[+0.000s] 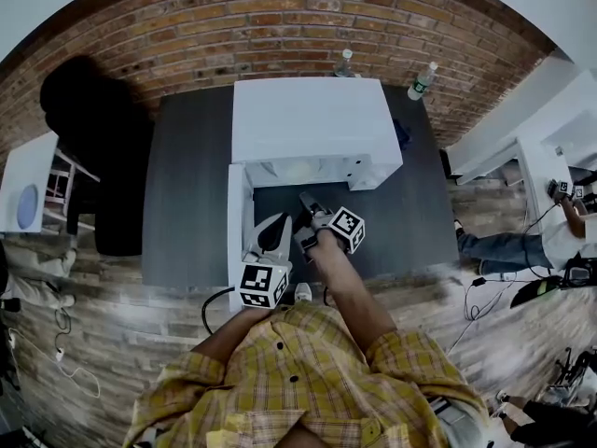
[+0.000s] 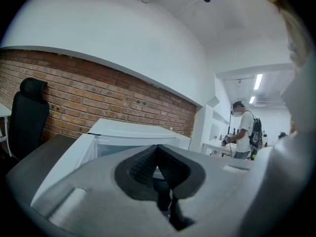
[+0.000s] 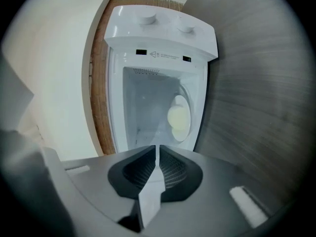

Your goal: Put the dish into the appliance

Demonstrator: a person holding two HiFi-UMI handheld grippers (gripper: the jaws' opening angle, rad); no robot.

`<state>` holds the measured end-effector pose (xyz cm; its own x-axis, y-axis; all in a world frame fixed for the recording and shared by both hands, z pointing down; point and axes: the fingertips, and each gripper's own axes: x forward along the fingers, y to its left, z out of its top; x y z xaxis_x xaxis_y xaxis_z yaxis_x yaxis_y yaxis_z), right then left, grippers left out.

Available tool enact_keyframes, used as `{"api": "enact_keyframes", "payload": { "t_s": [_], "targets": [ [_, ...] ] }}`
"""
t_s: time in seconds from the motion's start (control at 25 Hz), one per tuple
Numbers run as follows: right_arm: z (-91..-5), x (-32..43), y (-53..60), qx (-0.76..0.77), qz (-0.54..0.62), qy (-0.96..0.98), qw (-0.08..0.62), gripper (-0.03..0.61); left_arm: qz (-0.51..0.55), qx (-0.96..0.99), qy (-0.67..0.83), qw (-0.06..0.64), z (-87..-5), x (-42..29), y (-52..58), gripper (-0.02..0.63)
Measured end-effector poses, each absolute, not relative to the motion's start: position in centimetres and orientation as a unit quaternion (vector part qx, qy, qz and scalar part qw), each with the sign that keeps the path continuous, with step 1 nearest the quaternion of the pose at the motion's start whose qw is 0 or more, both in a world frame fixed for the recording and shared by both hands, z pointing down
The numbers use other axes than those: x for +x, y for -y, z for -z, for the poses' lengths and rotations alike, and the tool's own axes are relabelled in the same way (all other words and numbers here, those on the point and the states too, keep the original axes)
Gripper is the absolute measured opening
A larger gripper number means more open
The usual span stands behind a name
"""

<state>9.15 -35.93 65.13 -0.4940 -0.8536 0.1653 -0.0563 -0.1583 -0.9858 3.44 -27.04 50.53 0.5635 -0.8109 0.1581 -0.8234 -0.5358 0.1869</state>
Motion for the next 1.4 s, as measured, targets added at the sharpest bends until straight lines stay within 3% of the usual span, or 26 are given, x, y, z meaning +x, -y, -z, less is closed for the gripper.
{"api": "enact_keyframes", "payload": {
  "t_s": [0.12, 0.64, 1.4],
  "targets": [
    [-63.9, 9.4, 34.7, -0.394, 0.639, -0.584, 0.309, -0.011, -0.023, 0.877, 0.465, 0.118, -50.1, 3.4, 26.2, -0.001],
    [-55.7, 8.4, 29.6, -0.363, 0.538, -0.703, 0.291, -0.009, -0.011, 0.875, 0.470, 0.116, -49.1, 2.9, 23.4, -0.001],
    [-49.8, 8.0, 25.0, -0.444, 0.297, -0.840, 0.094, 0.000, -0.009, 0.874, 0.469, 0.125, -49.0, 2.5, 22.3, -0.002]
  ]
}}
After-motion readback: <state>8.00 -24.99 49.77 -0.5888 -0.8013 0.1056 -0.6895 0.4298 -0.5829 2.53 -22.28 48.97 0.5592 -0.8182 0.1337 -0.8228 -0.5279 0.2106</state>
